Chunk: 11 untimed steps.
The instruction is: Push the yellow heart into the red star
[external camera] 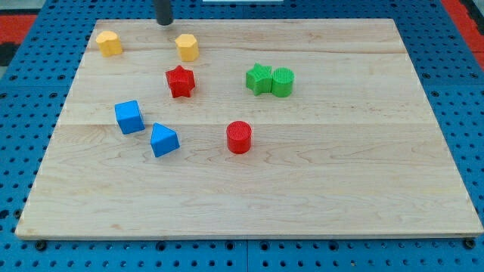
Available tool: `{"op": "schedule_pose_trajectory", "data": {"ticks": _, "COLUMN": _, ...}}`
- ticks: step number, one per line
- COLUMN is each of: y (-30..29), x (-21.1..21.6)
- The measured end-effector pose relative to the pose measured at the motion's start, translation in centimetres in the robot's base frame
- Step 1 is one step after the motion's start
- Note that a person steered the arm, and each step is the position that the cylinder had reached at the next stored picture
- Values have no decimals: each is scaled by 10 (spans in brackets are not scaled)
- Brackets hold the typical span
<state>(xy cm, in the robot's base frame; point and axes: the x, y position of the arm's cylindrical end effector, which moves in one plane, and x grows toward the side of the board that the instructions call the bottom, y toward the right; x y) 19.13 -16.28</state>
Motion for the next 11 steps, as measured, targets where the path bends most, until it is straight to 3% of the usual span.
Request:
{"op": "schedule_pose_trajectory", "data": {"ticks": 2, "y": -93, "x": 17}}
{"op": "schedule_pose_trajectory", "data": {"ticks": 4, "y": -91, "x": 104}}
{"op": "schedule_pose_trajectory", "data": {"ticks": 6, "y": -43, "x": 184}}
{"op": "schedule_pose_trajectory", "data": {"ticks": 7, "y": -84, "x": 151}}
{"op": "schedule_pose_trajectory", "data": {"ticks": 8, "y": -88, "x": 114}}
{"op": "schedule_pose_trajectory", "data": {"ticks": 9, "y": -13, "x": 185}}
{"op": "schedule_pose_trajectory", "data": {"ticks": 10, "y": 15, "x": 224}}
{"op": "schedule_pose_trajectory", "data": {"ticks": 11, "y": -32, "x": 201}}
